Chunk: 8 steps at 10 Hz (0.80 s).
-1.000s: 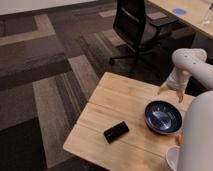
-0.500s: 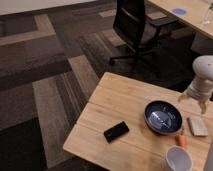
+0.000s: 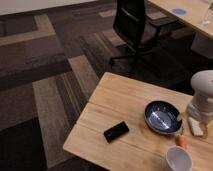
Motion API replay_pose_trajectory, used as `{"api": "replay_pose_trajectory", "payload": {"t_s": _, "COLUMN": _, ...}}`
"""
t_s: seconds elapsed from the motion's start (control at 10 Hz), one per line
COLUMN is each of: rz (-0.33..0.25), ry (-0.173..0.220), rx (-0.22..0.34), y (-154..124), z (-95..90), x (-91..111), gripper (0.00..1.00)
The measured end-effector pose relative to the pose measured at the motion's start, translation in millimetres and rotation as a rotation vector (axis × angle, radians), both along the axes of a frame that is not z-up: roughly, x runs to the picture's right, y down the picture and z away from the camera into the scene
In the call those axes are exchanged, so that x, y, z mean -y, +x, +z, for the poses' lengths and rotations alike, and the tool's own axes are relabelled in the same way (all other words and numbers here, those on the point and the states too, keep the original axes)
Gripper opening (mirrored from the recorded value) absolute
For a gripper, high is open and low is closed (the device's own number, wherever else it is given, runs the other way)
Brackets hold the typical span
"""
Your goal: Drag the ceramic bowl in a circle
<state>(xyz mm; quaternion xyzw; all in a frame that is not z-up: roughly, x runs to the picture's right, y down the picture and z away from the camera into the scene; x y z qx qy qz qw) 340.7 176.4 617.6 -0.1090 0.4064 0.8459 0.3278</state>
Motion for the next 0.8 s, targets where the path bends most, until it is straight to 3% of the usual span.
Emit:
{"api": "replay_pose_trajectory", "payload": {"t_s": 0.2, "rz": -0.027, "ry": -0.032, "rx": 0.163, "y": -65, "z": 12.2, "x": 10, "gripper": 0.65}}
{"api": "replay_pose_trajectory", "payload": {"t_s": 0.5, "rz": -0.176, "ry": -0.062, "rx": 0.437, "y": -133, "z": 49.5, "x": 47, "gripper": 0.65}}
{"api": "replay_pose_trajectory", "payload": {"t_s": 0.6, "rz": -0.251, "ry": -0.057, "rx": 0.527, "y": -141, "z": 76.7, "x": 63, "gripper": 0.65}}
{"api": "replay_pose_trajectory", "payload": {"t_s": 0.7, "rz": -0.274, "ry": -0.053, "rx": 0.548, "y": -139, "z": 88.2, "x": 68, "gripper": 0.65}}
{"api": "replay_pose_trajectory", "payload": {"t_s": 0.8, "rz": -0.318, "ry": -0.031, "rx": 0.579, "y": -126, "z": 116.4, "x": 83, "gripper": 0.65}}
